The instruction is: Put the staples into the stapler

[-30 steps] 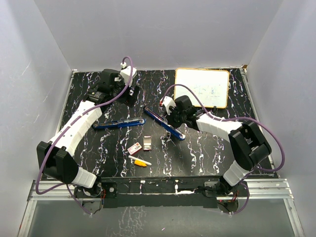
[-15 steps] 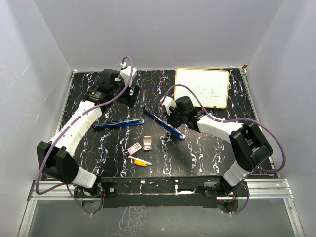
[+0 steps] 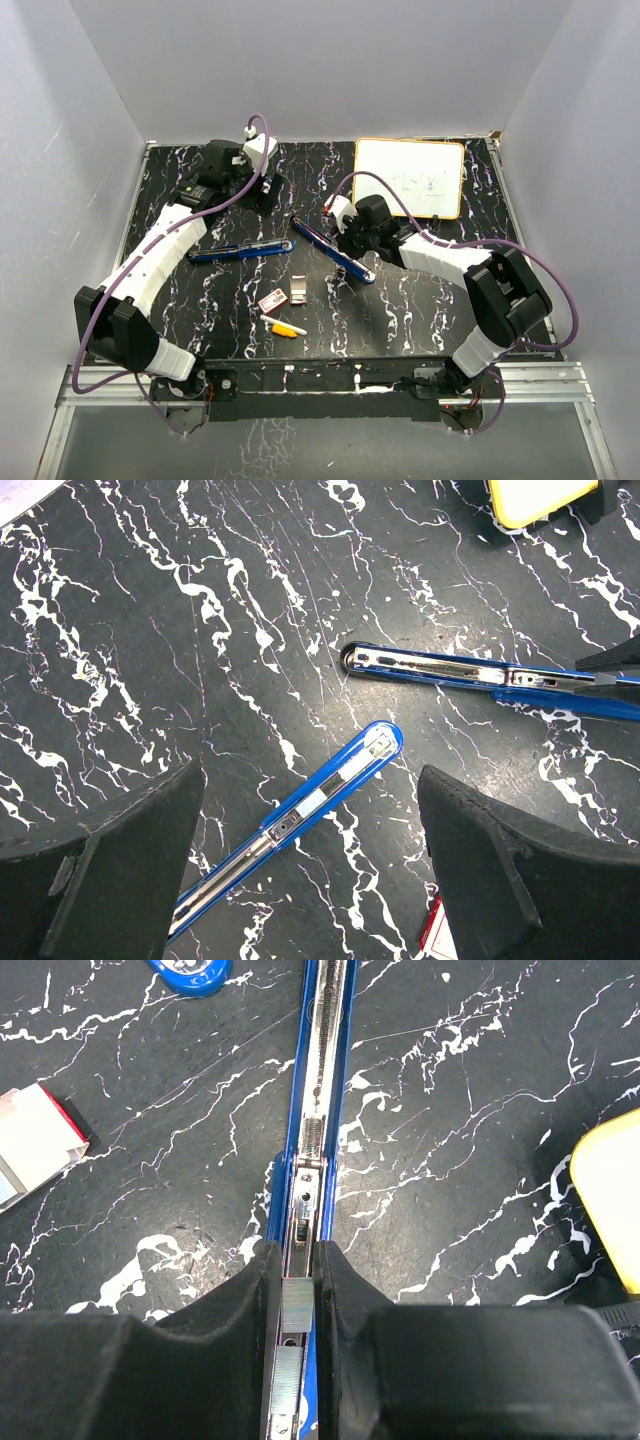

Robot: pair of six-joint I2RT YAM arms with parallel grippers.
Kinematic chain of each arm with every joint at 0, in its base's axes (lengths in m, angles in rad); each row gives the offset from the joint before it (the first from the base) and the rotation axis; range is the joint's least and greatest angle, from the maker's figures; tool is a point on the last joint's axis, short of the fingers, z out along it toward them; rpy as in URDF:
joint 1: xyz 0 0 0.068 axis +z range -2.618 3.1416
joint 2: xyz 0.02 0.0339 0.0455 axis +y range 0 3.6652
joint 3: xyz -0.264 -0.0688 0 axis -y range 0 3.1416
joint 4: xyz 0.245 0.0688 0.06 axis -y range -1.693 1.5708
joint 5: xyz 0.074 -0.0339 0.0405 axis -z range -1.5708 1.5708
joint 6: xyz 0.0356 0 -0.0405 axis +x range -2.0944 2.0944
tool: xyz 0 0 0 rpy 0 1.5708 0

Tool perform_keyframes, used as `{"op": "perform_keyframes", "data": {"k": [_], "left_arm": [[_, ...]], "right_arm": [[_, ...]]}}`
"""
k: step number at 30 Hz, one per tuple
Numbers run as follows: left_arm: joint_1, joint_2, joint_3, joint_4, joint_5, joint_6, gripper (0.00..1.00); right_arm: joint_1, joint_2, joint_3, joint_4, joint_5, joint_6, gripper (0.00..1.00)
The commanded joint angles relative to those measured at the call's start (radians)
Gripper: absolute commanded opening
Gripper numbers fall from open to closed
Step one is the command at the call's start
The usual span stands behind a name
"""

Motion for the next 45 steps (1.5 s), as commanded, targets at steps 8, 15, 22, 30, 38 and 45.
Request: {"op": "perform_keyframes", "data": {"k": [8,15,22,30,38,45], "left_arm": [[0.007,-0.056,0.018,-0.011,0.012,0.009,0.87],[0.007,-0.056,0.020,-0.012,0.013,0.009,0.87],[0.007,-0.056,0.019,-0.013,0.012,0.009,0.87],[0.007,-0.057,0.019,-0.011,0.012,0.009,0.87],[0.007,-0.056,0.020,-0.012,0.012,0.009,0.87],[0.007,-0.057,0.017,-0.011,0.010,0.008,0.87]], "right_arm": [[0.003,-0.001,-0.007,0.066,0.004,-0.009,0.10],[0.003,0.016,-0.011,0.066,0.011,-0.015,0.10],[0.002,0.020,-0.013,0.066,0.016,-0.020,0.10],[0.002,0.018,-0.014,0.065,0.006,-0.013,0.10],[0.002,0.021,-0.014,0.064,0.010,-0.013,0.10],[-0.002,0.013,-0.036,0.077,0.008,-0.020,0.10]]}}
